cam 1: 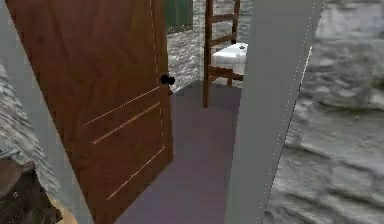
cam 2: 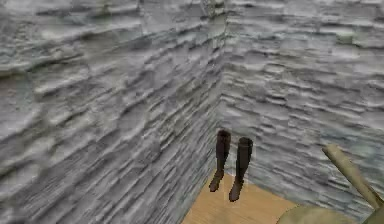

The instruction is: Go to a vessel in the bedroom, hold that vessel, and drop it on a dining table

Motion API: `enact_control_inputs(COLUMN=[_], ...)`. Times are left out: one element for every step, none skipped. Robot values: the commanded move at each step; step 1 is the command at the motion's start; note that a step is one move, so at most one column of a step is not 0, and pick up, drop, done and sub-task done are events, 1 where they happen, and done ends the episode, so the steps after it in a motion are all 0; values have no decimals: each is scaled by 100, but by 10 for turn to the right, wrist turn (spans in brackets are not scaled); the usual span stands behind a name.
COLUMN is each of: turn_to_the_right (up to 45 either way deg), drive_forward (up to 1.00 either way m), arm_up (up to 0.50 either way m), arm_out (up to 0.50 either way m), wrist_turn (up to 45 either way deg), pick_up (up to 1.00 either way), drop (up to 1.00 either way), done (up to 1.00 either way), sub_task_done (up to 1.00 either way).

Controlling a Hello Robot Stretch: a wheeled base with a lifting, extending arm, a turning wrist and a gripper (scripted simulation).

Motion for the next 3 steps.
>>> enact_control_inputs(turn_to_the_right=[-450,-390,0], drive_forward=[0,0,30], arm_up=[0,0,0], arm_out=[0,0,0], wrist_turn=[0,0,0], pick_up=[0,0,0], drop=[0,0,0], done=[0,0,0], sub_task_done=[0,0,0])
